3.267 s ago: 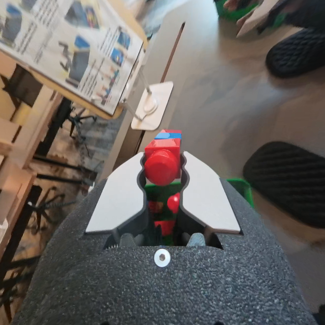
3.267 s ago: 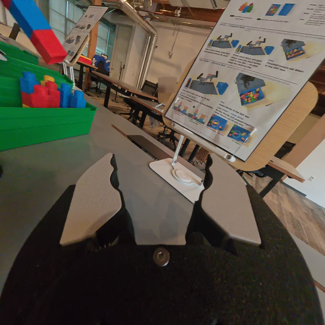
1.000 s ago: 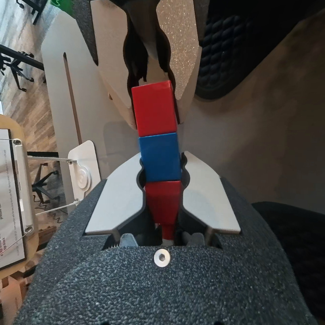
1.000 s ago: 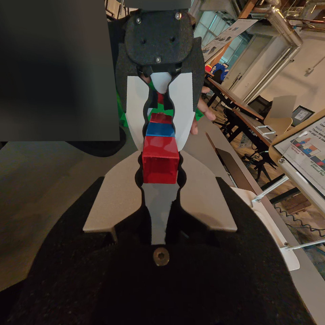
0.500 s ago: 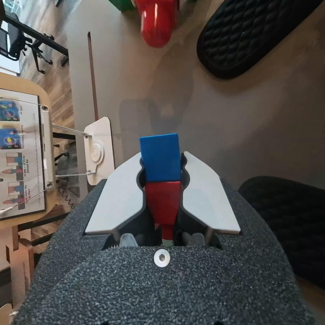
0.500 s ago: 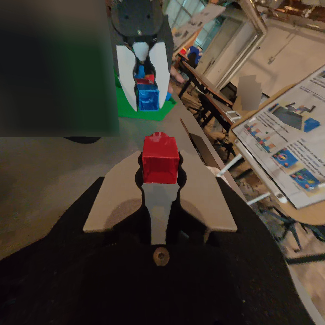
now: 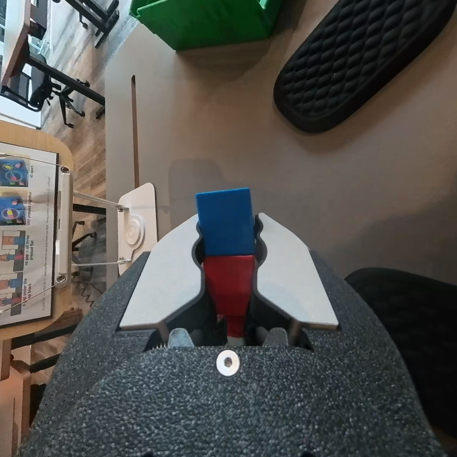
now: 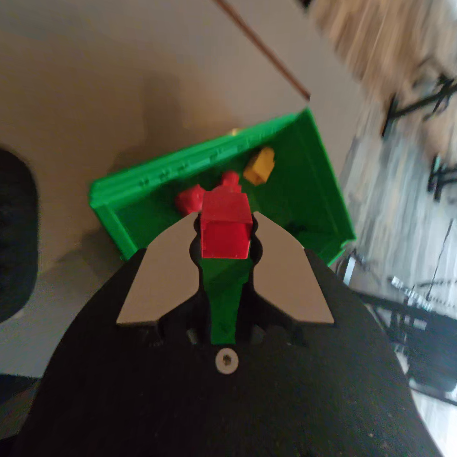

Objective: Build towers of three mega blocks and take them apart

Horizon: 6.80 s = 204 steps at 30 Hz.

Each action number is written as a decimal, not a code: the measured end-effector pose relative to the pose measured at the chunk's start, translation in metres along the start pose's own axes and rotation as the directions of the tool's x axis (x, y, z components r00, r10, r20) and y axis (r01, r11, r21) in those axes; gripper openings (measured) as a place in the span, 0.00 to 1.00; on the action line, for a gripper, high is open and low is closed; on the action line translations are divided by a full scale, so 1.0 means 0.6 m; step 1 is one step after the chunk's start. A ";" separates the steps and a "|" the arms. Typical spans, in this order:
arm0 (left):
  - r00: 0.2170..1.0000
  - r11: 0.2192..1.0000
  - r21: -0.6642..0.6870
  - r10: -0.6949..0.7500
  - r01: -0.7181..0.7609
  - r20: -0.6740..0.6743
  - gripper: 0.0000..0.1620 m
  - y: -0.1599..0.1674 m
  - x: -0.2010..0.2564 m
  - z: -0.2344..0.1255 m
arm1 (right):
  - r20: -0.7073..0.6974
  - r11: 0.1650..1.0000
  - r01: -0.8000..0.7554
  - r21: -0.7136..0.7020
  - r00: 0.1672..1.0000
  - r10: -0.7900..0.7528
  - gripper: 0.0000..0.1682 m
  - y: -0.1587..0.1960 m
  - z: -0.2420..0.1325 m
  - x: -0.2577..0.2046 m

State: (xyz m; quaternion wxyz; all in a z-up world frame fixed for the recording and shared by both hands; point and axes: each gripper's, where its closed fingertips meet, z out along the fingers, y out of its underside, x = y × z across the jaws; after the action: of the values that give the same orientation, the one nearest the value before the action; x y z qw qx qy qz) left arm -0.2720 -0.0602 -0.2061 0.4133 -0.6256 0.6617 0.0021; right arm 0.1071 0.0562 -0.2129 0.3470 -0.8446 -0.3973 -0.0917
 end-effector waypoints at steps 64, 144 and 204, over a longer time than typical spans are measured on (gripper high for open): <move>1.000 0.999 0.043 -0.014 0.015 -0.022 0.24 -0.002 0.007 0.000 | 0.217 0.423 0.190 0.886 0.636 -0.741 0.40 -0.375 -0.113 -0.536; 1.000 0.986 0.164 0.001 0.001 -0.014 0.26 -0.029 0.012 -0.056 | -0.008 0.853 -0.375 0.363 0.914 0.405 0.21 -0.071 0.035 0.109; 0.999 0.990 0.141 0.024 -0.017 -0.047 0.27 -0.027 0.022 -0.032 | 0.213 0.471 0.322 0.821 0.593 -0.776 0.27 -0.395 -0.149 -0.553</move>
State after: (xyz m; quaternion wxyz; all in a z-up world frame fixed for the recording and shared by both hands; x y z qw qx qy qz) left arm -0.2675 -0.0843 -0.1925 0.4401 -0.5879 0.6764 -0.0555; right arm -0.2774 -0.0991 -0.1678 0.4558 -0.4383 -0.7457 0.2098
